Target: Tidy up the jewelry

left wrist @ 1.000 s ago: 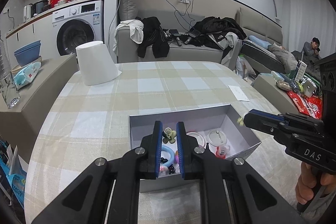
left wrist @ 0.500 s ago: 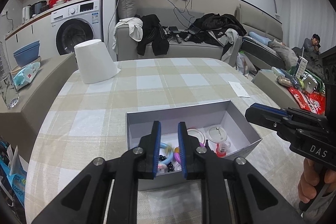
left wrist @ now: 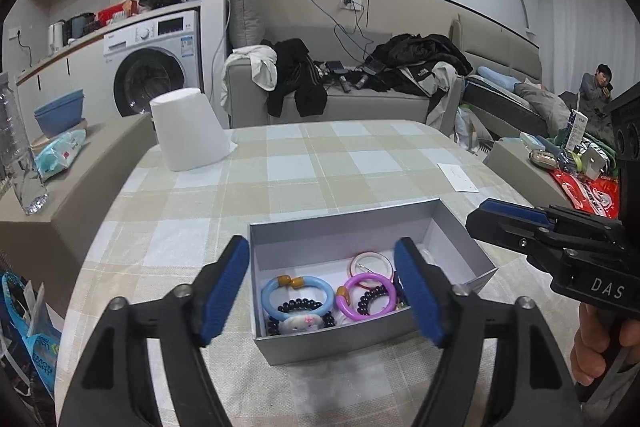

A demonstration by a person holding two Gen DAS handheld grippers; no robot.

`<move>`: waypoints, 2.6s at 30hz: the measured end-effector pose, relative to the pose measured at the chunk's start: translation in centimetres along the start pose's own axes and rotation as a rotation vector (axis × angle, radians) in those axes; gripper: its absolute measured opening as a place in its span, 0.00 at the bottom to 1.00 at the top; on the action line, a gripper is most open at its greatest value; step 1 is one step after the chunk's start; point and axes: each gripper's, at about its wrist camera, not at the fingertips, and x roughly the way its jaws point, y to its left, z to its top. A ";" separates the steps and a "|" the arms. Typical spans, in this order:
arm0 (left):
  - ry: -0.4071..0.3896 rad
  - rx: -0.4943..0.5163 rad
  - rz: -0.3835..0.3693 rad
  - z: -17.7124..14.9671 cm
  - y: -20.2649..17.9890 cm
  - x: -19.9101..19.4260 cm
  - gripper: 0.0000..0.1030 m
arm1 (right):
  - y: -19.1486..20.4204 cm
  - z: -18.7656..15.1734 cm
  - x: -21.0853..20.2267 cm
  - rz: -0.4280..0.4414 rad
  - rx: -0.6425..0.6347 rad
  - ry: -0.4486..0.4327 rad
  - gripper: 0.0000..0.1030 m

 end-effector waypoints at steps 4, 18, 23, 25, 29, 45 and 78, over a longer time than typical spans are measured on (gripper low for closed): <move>-0.014 0.001 0.001 -0.3 0.3 -0.6 0.82 | -0.1 0.0 -0.1 0.002 0.008 -0.001 0.49; -0.087 -0.070 -0.001 -1.8 2.1 -3.0 0.99 | 1.6 -1.0 0.0 0.014 -0.078 -0.017 1.00; -0.104 -0.079 0.014 -2.3 2.6 -3.2 0.99 | 1.6 -1.5 -0.5 0.001 -0.089 -0.037 1.00; -0.103 -0.076 0.012 -2.5 2.7 -3.2 0.99 | 1.7 -1.9 -0.8 -0.007 -0.103 -0.041 1.00; -0.123 -0.065 0.011 -3.3 2.6 -3.4 0.99 | 1.6 -3.3 -1.8 -0.021 -0.122 -0.084 1.00; -0.169 0.002 0.020 -4.3 1.5 -3.5 0.99 | 1.9 -4.6 -2.9 -0.047 -0.175 -0.183 1.00; -0.149 -0.006 0.021 -4.3 1.7 -3.1 0.99 | 2.2 -4.7 -3.0 -0.051 -0.192 -0.189 1.00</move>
